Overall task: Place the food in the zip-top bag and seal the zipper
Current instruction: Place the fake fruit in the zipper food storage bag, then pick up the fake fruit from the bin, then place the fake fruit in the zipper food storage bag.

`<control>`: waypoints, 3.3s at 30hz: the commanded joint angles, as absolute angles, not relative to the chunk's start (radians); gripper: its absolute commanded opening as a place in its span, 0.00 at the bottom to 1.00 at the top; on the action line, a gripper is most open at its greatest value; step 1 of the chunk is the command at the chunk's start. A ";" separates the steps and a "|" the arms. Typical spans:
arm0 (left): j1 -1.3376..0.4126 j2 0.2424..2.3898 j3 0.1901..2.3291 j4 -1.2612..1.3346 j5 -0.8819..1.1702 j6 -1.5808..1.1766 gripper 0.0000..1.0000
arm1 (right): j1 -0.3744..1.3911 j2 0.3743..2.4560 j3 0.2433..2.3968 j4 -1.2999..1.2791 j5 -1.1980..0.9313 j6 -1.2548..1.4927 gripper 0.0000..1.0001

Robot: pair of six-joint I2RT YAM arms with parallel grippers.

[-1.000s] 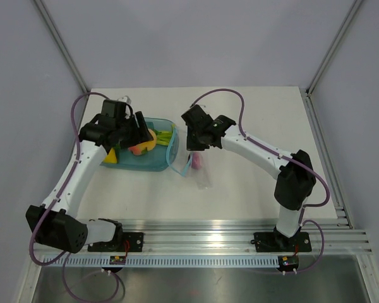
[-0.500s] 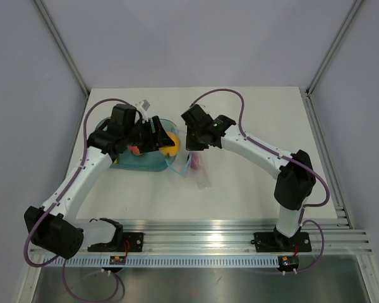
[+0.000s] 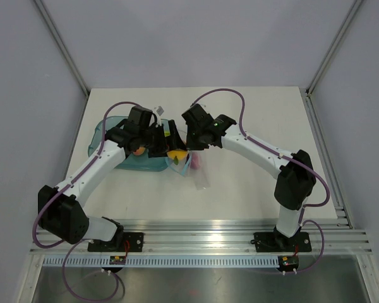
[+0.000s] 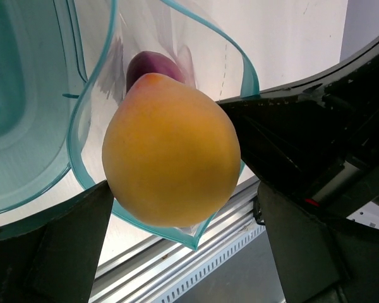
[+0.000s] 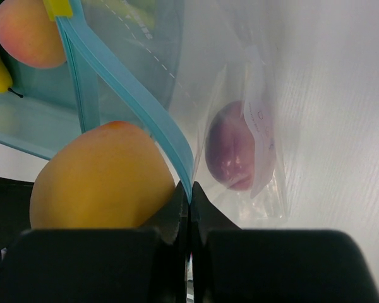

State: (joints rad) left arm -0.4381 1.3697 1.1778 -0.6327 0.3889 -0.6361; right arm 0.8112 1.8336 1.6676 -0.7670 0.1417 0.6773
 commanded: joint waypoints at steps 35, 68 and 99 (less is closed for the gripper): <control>-0.097 1.566 1.258 -0.704 -0.124 -0.519 0.99 | 0.811 1.664 1.591 -0.755 0.212 0.672 0.00; -0.115 1.471 1.219 -0.669 -0.115 -0.542 0.46 | 0.811 1.667 1.592 -0.744 0.204 0.653 0.00; -0.430 1.348 1.120 -0.474 0.522 -0.574 0.46 | 0.811 1.658 1.611 -0.686 0.095 0.686 0.00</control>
State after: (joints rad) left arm -0.4286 1.3163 1.1419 -0.5632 0.5011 -0.5365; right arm 0.8112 1.7271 1.5856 -0.7341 0.1287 0.6674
